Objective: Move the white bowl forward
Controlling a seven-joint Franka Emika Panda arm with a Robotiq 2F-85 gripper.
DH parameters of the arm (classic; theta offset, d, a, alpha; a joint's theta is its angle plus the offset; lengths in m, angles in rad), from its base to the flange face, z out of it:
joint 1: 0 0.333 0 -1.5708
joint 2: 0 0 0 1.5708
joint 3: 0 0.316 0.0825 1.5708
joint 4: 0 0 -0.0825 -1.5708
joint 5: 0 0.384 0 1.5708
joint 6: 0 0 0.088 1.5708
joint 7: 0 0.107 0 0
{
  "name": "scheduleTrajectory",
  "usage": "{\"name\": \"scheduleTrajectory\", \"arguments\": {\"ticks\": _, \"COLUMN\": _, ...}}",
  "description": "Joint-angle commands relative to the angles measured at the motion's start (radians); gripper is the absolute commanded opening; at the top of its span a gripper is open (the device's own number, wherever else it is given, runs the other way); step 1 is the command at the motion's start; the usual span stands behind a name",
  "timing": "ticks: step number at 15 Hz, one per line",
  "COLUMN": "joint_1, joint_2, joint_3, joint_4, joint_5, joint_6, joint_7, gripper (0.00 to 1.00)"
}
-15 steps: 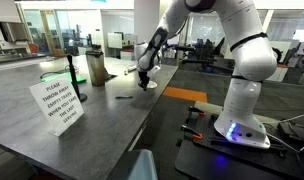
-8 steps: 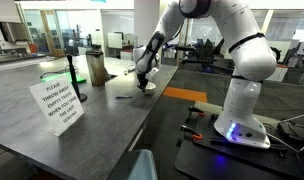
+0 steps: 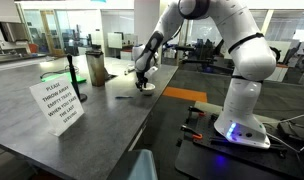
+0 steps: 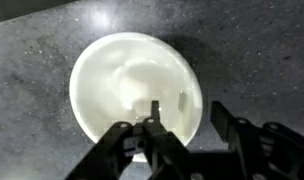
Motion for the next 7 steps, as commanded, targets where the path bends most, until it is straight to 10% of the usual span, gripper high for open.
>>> {"name": "scheduleTrajectory", "arguments": {"ticks": 1, "joint_1": -0.025, "joint_2": -0.060, "joint_3": 0.036, "joint_4": -0.017, "joint_5": 0.030, "joint_6": -0.067, "joint_7": -0.056, "gripper": 0.89}}
{"name": "scheduleTrajectory", "arguments": {"ticks": 7, "joint_1": -0.069, "joint_2": -0.236, "joint_3": 0.106, "joint_4": -0.084, "joint_5": 0.127, "joint_6": -0.135, "joint_7": -0.186, "gripper": 1.00}}
